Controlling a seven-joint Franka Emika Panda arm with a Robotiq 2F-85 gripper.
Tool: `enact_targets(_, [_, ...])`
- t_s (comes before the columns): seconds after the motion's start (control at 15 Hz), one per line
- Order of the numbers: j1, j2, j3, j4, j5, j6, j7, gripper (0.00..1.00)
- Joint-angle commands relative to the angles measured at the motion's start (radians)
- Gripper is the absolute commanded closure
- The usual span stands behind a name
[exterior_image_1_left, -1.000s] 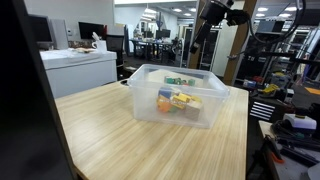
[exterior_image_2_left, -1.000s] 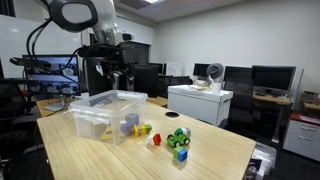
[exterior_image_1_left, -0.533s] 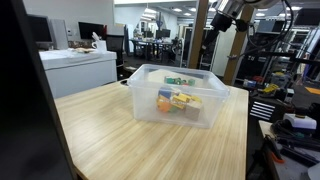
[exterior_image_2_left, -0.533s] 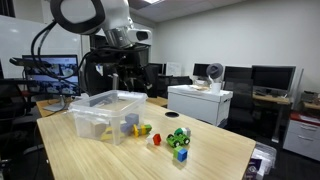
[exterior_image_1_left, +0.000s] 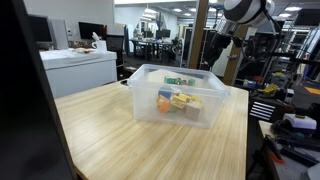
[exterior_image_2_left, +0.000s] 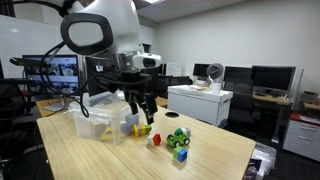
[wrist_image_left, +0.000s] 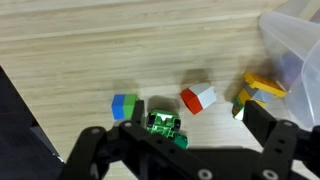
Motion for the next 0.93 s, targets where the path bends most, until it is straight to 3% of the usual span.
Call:
enact_targets(0.0, [-0.028,0.092,0.047,0.059,0.058,-0.039,0.039,0.0])
enact_targets(0.53, [-0.096,0.25,0.134,0.185,0.039,-0.072,0.112,0.0])
enact_targets(0.87, [-0.136,0.289,0.19,0.228,0.082,-0.097,0.076,0.0])
